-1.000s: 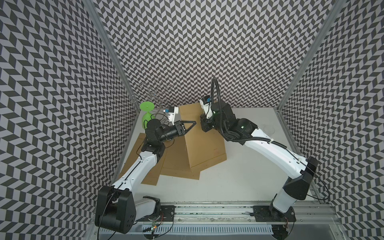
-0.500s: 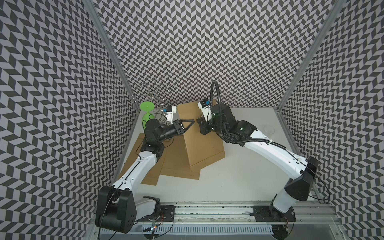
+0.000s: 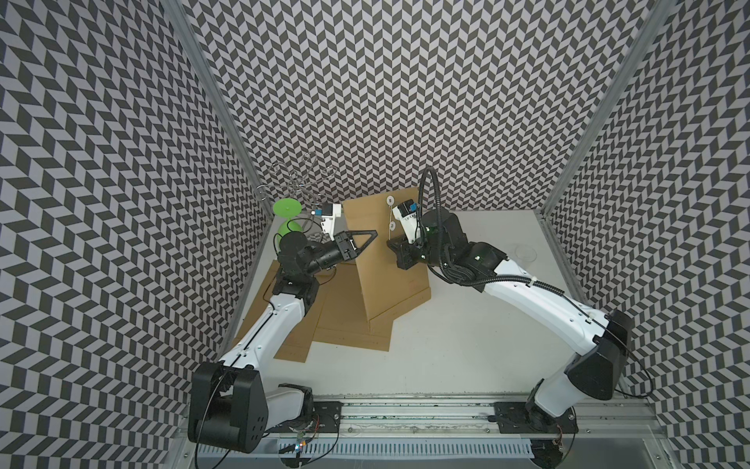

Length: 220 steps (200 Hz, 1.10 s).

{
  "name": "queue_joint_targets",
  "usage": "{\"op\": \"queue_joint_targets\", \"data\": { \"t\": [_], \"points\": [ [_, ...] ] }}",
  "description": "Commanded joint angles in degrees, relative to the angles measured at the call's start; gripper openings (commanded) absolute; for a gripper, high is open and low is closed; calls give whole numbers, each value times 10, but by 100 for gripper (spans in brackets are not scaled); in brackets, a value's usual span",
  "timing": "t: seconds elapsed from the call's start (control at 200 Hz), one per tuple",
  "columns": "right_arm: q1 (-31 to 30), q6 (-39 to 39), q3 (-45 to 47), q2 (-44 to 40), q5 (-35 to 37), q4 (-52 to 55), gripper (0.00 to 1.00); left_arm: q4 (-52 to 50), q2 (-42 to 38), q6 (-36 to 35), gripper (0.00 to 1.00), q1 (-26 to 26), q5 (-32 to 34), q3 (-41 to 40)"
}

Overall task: Close the mouth of the file bag
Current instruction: Close the file bag.

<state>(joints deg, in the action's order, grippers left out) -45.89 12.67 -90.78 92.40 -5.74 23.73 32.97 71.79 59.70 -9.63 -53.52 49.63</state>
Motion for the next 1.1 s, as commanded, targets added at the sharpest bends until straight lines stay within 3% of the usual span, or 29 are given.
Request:
{"op": "queue_joint_targets", "data": {
  "t": [0.0, 0.23, 0.721, 0.956, 1.097],
  "points": [
    [10, 13, 16, -22, -29, -30, 0, 52, -8, 4, 0, 3, -14, 22],
    [24, 14, 30, -24, -41, -41, 0, 80, -10, 18, 0, 3, -27, 22],
    [-1, 48, 22, -12, -138, -75, 0, 91, -4, 16, 0, 3, -29, 20],
    [11, 45, 17, 1, -137, -65, 0, 100, -8, 14, 0, -2, -54, 30],
    [20, 28, -7, 10, -128, -37, 0, 64, -11, -32, 0, -18, -92, 62]
  ]
}}
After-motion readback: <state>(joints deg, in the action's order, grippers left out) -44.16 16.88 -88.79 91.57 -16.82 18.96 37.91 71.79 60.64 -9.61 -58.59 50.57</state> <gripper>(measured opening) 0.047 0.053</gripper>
